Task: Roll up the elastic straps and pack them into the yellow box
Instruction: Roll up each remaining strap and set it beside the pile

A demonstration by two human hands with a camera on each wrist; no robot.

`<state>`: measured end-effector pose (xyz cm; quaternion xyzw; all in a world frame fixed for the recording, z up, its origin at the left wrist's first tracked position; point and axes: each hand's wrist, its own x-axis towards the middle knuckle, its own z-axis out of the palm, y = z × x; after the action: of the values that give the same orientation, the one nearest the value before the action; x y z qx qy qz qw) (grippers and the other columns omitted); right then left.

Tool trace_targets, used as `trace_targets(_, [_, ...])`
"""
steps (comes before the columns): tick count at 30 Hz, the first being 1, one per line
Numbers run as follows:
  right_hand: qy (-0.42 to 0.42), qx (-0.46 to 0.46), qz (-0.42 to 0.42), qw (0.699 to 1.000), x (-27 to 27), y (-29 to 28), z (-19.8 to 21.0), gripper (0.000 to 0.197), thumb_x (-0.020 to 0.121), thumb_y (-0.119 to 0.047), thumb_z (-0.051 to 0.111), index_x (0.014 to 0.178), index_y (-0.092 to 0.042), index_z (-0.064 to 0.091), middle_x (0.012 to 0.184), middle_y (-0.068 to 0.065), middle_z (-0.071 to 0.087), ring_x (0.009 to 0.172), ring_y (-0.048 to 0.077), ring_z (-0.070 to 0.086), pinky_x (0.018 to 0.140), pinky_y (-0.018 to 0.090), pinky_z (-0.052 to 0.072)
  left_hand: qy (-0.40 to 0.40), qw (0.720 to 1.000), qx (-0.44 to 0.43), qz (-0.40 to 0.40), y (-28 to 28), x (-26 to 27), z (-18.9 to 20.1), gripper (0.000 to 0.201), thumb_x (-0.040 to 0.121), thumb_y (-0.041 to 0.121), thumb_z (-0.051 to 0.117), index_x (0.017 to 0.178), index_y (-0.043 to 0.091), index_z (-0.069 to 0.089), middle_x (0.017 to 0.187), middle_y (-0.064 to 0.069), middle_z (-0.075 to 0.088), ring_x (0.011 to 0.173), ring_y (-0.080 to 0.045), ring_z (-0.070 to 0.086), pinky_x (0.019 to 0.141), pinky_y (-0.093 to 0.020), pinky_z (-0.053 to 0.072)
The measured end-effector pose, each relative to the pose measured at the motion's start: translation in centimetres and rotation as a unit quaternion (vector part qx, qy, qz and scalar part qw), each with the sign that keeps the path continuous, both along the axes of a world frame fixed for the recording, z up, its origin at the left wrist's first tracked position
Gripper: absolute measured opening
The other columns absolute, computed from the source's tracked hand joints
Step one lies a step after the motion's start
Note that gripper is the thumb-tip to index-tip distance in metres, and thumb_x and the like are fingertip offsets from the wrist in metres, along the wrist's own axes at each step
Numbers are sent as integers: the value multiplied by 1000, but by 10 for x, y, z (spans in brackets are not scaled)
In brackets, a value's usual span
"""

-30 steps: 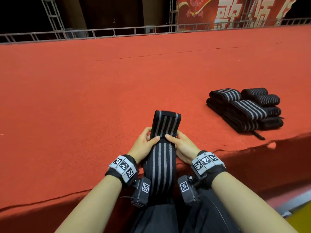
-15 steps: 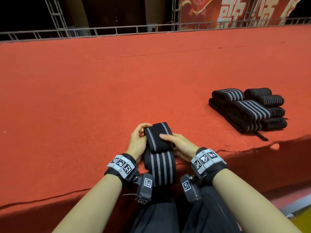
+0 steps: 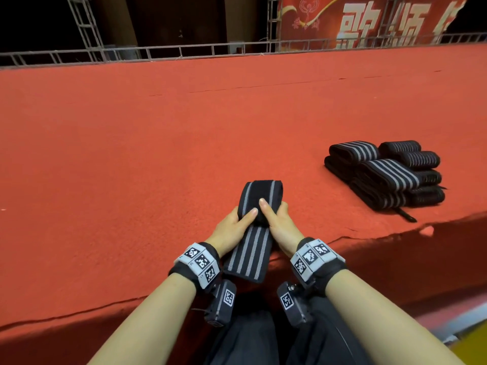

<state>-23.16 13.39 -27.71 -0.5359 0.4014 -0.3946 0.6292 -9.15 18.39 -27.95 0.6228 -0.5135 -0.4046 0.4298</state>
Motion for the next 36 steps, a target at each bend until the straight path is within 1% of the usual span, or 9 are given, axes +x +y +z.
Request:
trace_targets(2, [33, -9, 4, 999, 1, 0, 2, 53, 91, -49, 58, 124, -17, 33, 121, 2, 56, 110, 18, 60, 98, 41, 50, -13, 1000, -7, 2, -1, 1, -4, 71, 72, 84, 47, 122, 35, 55, 115, 10, 68, 107, -11, 64, 99, -43, 47])
trace_targets(6, [13, 16, 10, 1000, 1, -1, 0, 83, 70, -63, 73, 129, -14, 42, 121, 6, 64, 107, 21, 66, 96, 47, 52, 23, 999, -36, 13, 3, -1, 4, 33, 96, 45, 51, 117, 21, 55, 109, -2, 68, 97, -14, 67, 88, -37, 54])
trace_targets(11, [-79, 32, 30, 996, -5, 3, 3, 38, 94, -13, 60, 128, -8, 44, 122, 15, 64, 108, 26, 66, 91, 40, 54, 74, 995, -62, 3, 6, -2, 9, 26, 95, 34, 55, 112, 15, 53, 92, -8, 71, 79, -21, 71, 69, -33, 57])
trace_targets(18, [-162, 36, 47, 985, -13, 4, -1, 36, 93, 7, 51, 125, -10, 52, 121, 18, 63, 112, 31, 62, 96, 41, 51, 120, 992, -43, 11, 1, -1, 3, 26, 95, 15, 57, 120, 11, 50, 102, -17, 70, 93, -29, 69, 85, -41, 54])
trace_targets(22, [-144, 28, 10, 989, -14, 7, 0, 24, 86, 11, 50, 96, -8, 60, 86, 7, 68, 77, 18, 64, 67, 26, 53, 76, 996, -36, 21, -1, 0, 3, 25, 95, 8, 55, 120, 13, 53, 96, -12, 70, 83, -12, 69, 75, -27, 56])
trace_targets(27, [-140, 30, -3, 990, -15, 6, 1, 32, 88, 14, 44, 84, -11, 64, 80, 4, 67, 71, 18, 60, 64, 28, 51, 125, 992, 11, 33, 2, -1, 12, 42, 102, 33, 25, 118, 19, 60, 82, -9, 66, 61, -12, 59, 52, -20, 43])
trace_targets(29, [-130, 17, 6, 991, -14, 8, 1, 33, 85, 16, 48, 82, -11, 66, 90, 6, 69, 78, 22, 62, 68, 32, 53, 138, 990, 13, 18, 3, -1, 13, 58, 99, 56, 23, 119, 19, 63, 95, -12, 72, 74, -19, 67, 64, -26, 49])
trace_targets(31, [-124, 12, 9, 992, -14, 9, 0, 33, 85, 15, 53, 94, -12, 70, 98, 7, 71, 87, 24, 66, 73, 31, 55, 133, 991, -5, 22, 3, -1, 13, 55, 91, 60, 41, 121, 19, 62, 104, -7, 72, 87, -19, 69, 74, -30, 51])
trace_targets(36, [-135, 93, -14, 986, -14, 0, -1, 34, 100, -14, 46, 134, -18, 47, 123, 12, 64, 106, 21, 63, 79, 28, 55, 161, 984, -18, 78, 0, 0, 12, 33, 95, 10, 44, 126, 18, 50, 91, -3, 63, 59, -7, 61, 48, -18, 45])
